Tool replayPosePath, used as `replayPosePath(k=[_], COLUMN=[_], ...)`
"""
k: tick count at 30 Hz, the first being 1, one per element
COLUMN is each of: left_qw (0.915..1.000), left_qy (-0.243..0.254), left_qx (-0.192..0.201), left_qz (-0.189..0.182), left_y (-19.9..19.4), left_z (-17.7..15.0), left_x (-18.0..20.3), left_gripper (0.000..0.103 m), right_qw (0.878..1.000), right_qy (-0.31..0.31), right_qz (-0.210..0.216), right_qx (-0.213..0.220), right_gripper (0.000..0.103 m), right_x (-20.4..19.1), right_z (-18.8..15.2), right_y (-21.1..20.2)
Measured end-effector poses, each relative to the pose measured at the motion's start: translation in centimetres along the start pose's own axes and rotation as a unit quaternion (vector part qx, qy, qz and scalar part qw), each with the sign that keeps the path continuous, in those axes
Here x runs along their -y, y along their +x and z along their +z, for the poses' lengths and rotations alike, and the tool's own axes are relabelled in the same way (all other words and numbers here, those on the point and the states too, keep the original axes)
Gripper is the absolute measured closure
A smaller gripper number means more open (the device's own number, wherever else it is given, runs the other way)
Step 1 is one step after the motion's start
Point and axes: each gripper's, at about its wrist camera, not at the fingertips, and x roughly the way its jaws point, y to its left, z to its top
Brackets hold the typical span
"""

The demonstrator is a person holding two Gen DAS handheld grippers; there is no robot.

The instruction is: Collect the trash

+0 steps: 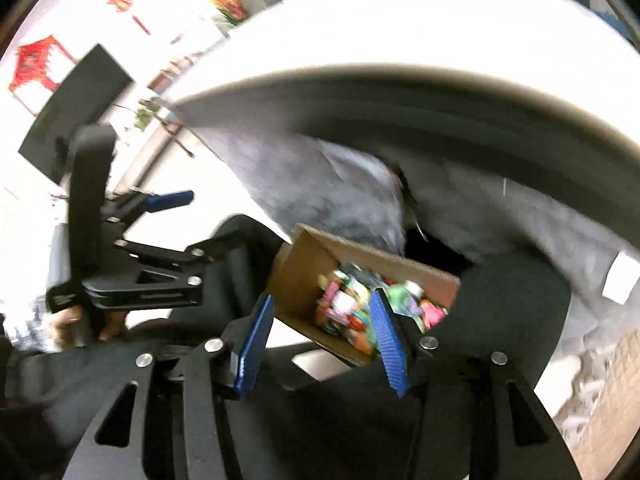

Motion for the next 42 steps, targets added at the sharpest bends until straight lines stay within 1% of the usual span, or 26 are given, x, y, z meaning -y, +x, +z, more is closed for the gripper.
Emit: replayPosePath(k=[1, 2, 3, 4, 5, 6, 7, 8, 10, 12, 13, 14, 16, 17, 19, 21, 24, 26, 28, 31, 37, 42], left_qw=[0.9999, 0.9993, 0.9979, 0.9959, 0.9939, 0.9888, 0.9841, 0.9799, 0.9711, 0.9662, 0.9650, 0.9648, 0.9653, 0.9653, 0.9667, 0.9698, 0.9736, 0.9753, 0.9765, 0.9773, 0.9772, 0.9777], left_qy=[0.000, -0.001, 0.001, 0.003, 0.001, -0.007, -0.013, -0.021, -0.040, -0.062, -0.067, -0.072, -0.076, -0.077, -0.078, -0.079, -0.081, -0.081, -0.082, -0.085, -0.082, -0.087], left_qx=[0.014, 0.032, 0.063, 0.090, 0.110, 0.149, 0.177, 0.198, 0.234, 0.250, 0.253, 0.252, 0.248, 0.247, 0.241, 0.228, 0.211, 0.202, 0.196, 0.191, 0.191, 0.187], left_qz=[-0.010, -0.017, -0.018, -0.014, -0.008, 0.000, 0.005, 0.013, 0.019, 0.020, 0.016, 0.021, 0.030, 0.032, 0.038, 0.038, 0.032, 0.037, 0.038, 0.036, 0.042, 0.042], left_y=[-1.7, -3.3, -5.7, -7.5, -8.7, -10.5, -11.5, -12.2, -13.1, -12.8, -12.4, -11.6, -10.0, -9.4, -7.6, -5.6, -3.3, -1.8, -0.8, 0.0, 0.6, 1.1], left_z=[0.7, 1.6, 3.2, 4.8, 6.2, 8.4, 9.9, 11.6, 15.5, 19.1, 20.5, 22.3, 24.5, 25.3, 26.8, 27.8, 28.7, 29.2, 29.5, 29.7, 30.0, 29.9], left_x=[-0.5, -0.9, -1.5, -2.0, -2.4, -3.1, -3.5, -3.9, -4.7, -5.3, -5.4, -5.4, -5.4, -5.4, -5.3, -5.3, -5.4, -5.6, -5.9, -6.0, -6.4, -6.9], left_gripper=[0.014, 0.014, 0.014, 0.011, 0.010, 0.010, 0.010, 0.009, 0.009, 0.009, 0.009, 0.009, 0.009, 0.009, 0.009, 0.009, 0.009, 0.009, 0.009, 0.009, 0.009, 0.009], right_qw=[1.000, 0.998, 0.996, 0.992, 0.988, 0.982, 0.976, 0.964, 0.949, 0.929, 0.922, 0.913, 0.906, 0.906, 0.908, 0.909, 0.912, 0.919, 0.923, 0.923, 0.915, 0.918], right_qy=[-0.012, -0.025, -0.033, -0.035, -0.034, -0.029, -0.021, -0.007, 0.004, 0.017, 0.024, 0.034, 0.052, 0.065, 0.076, 0.085, 0.081, 0.080, 0.082, 0.082, 0.079, 0.099], right_qz=[0.001, -0.009, -0.026, -0.035, -0.037, -0.039, -0.046, -0.064, -0.086, -0.112, -0.125, -0.142, -0.162, -0.178, -0.200, -0.236, -0.259, -0.266, -0.263, -0.266, -0.296, -0.292], right_qx=[0.021, 0.050, 0.084, 0.120, 0.146, 0.181, 0.213, 0.257, 0.303, 0.351, 0.367, 0.380, 0.387, 0.379, 0.361, 0.332, 0.307, 0.279, 0.268, 0.265, 0.261, 0.250], right_gripper=[0.037, 0.033, 0.026, 0.017, 0.013, 0.006, 0.005, 0.005, 0.005, 0.005, 0.005, 0.005, 0.005, 0.005, 0.005, 0.005, 0.005, 0.005, 0.005, 0.005, 0.005, 0.005], right_x=[-0.4, -0.6, -0.7, -0.5, -0.3, 0.0, 0.4, 1.0, 1.6, 2.5, 3.0, 3.6, 4.7, 5.5, 6.6, 7.8, 9.0, 9.7, 10.1, 10.0, 10.5, 11.5], right_z=[1.1, 2.8, 4.7, 6.8, 8.2, 10.1, 11.7, 14.1, 16.6, 19.1, 20.0, 21.2, 22.7, 23.7, 24.8, 25.6, 26.3, 27.0, 27.3, 27.6, 28.1, 28.0], right_y=[-1.7, -3.9, -6.1, -8.3, -9.8, -11.6, -13.1, -14.9, -16.5, -17.3, -17.3, -17.0, -15.8, -14.5, -12.3, -9.0, -5.9, -3.8, -2.6, -2.2, -1.1, -0.2])
